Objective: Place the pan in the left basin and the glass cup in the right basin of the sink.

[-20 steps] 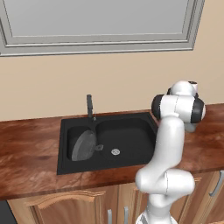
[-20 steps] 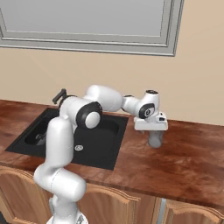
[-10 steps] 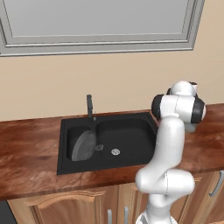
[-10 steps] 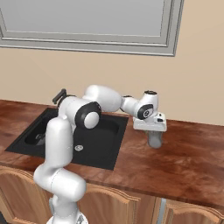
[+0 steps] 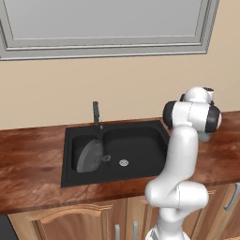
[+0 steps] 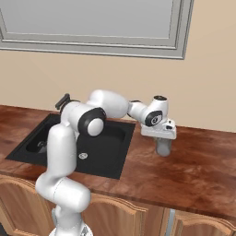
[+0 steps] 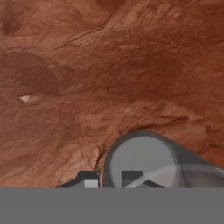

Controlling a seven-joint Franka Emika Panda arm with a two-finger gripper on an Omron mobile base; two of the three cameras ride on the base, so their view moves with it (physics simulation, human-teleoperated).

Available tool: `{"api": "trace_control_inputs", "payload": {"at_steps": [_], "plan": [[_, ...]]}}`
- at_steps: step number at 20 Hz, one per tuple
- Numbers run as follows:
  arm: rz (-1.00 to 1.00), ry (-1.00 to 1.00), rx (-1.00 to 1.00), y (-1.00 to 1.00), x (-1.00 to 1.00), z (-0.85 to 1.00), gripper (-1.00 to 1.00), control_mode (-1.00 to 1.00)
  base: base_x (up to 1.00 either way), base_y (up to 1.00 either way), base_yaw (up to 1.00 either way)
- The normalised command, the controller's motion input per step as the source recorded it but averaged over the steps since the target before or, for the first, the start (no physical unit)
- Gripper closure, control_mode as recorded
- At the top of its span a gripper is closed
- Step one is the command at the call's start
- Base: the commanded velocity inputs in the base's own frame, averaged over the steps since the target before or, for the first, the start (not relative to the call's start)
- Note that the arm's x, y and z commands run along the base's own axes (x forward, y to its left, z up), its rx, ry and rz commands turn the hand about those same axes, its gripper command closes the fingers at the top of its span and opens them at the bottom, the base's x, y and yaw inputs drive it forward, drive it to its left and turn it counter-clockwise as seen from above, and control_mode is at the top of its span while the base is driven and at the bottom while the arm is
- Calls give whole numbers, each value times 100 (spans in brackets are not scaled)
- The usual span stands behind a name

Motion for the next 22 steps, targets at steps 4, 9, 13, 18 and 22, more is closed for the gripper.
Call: {"api": "trace_control_inputs", "payload": {"at_steps": [4, 9, 13, 18, 22], "plan": [[0, -1, 0, 11, -17, 22, 100, -100, 0, 0, 0], [0, 0, 0, 30, -27, 30, 100, -100, 0, 0, 0], [0, 3, 0, 36, -30, 33, 100, -100, 0, 0, 0], [0, 3, 0, 34, -35, 32, 100, -100, 0, 0, 0], [0, 0, 0, 40, -36, 28, 100, -100, 0, 0, 0]]}}
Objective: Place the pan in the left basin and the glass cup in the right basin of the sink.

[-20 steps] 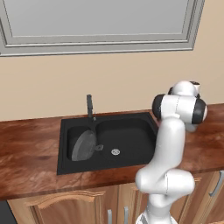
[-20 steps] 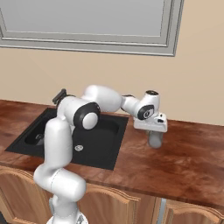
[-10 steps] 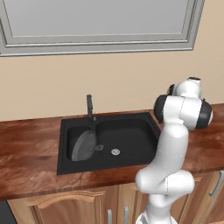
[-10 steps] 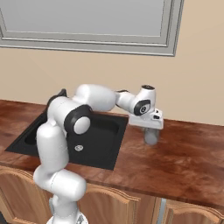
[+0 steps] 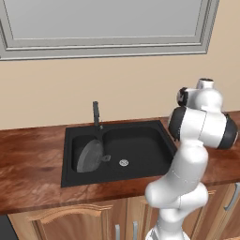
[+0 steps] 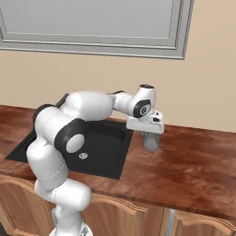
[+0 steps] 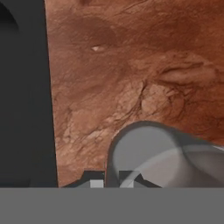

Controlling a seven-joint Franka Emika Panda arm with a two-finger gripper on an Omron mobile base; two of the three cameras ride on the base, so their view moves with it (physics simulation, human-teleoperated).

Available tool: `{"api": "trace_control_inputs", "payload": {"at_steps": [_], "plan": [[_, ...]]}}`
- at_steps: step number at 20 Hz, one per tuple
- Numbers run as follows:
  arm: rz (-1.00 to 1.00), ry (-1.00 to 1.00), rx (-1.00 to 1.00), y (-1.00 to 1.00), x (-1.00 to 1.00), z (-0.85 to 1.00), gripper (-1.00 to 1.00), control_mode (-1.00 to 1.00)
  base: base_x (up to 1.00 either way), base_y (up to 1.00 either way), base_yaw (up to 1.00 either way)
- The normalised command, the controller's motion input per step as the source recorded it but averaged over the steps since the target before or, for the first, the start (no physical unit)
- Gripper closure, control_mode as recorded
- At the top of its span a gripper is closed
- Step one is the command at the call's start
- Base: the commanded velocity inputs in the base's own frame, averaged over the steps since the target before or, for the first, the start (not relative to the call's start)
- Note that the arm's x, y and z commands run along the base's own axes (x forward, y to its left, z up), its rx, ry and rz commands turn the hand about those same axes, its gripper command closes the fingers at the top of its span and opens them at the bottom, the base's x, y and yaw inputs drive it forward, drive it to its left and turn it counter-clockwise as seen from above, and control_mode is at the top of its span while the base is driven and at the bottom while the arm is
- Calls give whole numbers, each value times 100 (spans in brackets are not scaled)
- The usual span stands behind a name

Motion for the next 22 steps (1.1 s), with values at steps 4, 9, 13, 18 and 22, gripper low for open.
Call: {"api": "trace_control_inputs", "payload": {"at_steps": [4, 9, 13, 18, 22], "plan": [[0, 0, 0, 45, -33, 20, 100, -100, 0, 0, 0], [0, -5, 0, 53, -25, 11, 100, -100, 0, 0, 0], [2, -10, 0, 52, -20, 7, 100, -100, 0, 0, 0], [8, -15, 0, 53, -16, 3, 100, -100, 0, 0, 0], [14, -15, 0, 57, -8, 0, 100, -100, 0, 0, 0]]}}
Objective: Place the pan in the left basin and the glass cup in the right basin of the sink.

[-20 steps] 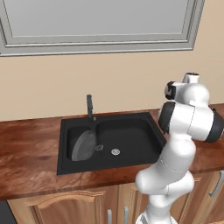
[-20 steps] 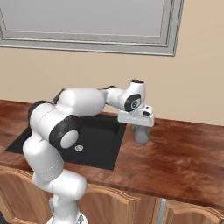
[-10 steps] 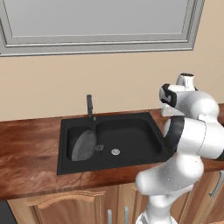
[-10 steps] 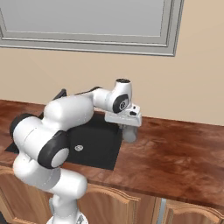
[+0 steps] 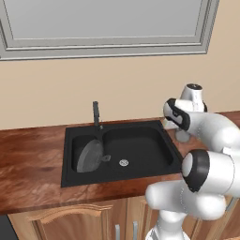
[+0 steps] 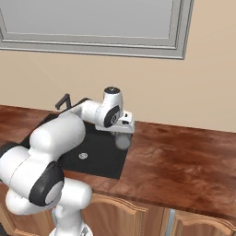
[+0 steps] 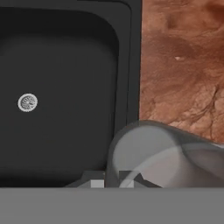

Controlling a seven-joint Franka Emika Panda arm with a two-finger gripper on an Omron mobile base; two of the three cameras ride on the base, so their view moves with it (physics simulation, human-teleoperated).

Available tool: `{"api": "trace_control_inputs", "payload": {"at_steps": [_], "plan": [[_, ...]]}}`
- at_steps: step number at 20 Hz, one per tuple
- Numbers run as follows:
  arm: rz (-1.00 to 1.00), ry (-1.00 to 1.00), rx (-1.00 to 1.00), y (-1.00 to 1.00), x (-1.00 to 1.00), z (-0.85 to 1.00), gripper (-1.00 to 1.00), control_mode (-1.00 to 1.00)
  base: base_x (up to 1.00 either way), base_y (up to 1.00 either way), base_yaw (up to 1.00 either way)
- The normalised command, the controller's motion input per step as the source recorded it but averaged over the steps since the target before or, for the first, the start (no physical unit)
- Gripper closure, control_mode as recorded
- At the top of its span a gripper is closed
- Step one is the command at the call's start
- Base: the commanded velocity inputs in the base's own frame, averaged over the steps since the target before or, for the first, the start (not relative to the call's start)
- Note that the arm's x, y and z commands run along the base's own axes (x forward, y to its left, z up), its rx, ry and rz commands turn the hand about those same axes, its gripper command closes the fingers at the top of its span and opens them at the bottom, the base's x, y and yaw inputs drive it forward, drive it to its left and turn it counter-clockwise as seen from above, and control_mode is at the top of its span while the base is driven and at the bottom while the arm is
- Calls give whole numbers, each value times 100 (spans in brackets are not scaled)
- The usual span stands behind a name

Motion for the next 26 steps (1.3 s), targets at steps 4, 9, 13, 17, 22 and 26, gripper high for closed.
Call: {"api": "trace_control_inputs", "payload": {"at_steps": [4, 9, 13, 17, 22, 26], "plan": [[14, -9, 0, 60, 0, 0, 100, -100, 0, 0, 0], [4, -1, -2, 56, 5, 1, 100, -100, 0, 0, 0], [2, 0, -8, 42, 10, -5, 100, -100, 0, 0, 0], [1, 0, -9, 34, 22, -16, 100, -100, 0, 0, 0], [6, 0, 0, 22, 20, -23, 100, -100, 0, 0, 0], [6, 0, 1, 15, 15, -28, 100, -100, 0, 0, 0]]}}
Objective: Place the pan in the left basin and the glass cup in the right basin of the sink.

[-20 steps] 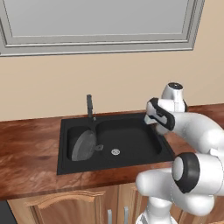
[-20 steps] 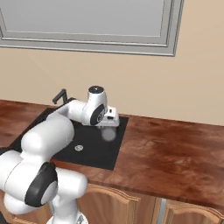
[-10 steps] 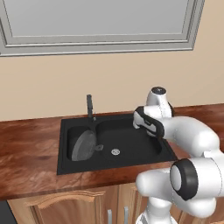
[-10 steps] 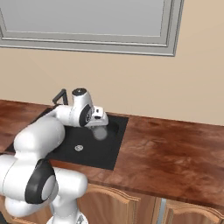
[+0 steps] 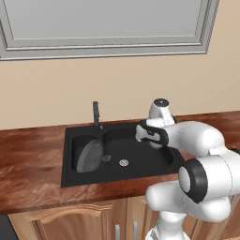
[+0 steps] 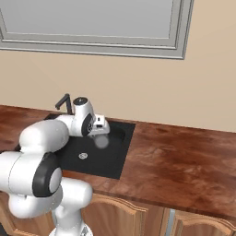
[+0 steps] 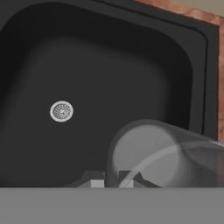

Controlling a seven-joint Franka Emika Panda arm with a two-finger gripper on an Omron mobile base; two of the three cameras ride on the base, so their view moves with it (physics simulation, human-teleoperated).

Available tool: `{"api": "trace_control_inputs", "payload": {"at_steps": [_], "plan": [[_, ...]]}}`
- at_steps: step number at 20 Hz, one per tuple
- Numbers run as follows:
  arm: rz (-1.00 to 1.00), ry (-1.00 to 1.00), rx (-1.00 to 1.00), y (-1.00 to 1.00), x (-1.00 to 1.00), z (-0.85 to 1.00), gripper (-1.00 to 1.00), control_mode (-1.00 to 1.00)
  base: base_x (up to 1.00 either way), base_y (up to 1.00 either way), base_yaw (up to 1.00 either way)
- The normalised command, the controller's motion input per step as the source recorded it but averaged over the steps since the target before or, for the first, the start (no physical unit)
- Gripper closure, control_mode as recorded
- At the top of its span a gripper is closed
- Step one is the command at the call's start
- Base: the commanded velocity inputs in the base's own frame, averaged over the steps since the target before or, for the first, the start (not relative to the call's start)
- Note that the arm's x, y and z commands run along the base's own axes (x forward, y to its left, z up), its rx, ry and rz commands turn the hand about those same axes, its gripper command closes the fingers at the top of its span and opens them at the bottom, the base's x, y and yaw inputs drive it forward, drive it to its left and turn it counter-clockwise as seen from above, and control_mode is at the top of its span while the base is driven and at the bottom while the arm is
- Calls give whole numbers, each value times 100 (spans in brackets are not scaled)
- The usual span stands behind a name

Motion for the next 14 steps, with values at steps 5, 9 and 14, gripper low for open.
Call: {"api": "trace_control_inputs", "payload": {"at_steps": [5, 9, 14], "plan": [[4, 0, 0, 13, 20, -30, 100, -100, 0, 0, 0], [3, 0, 0, 13, 16, -34, 100, -100, 0, 0, 0], [0, 0, 0, 7, 21, -34, 100, -100, 0, 0, 0]]}}
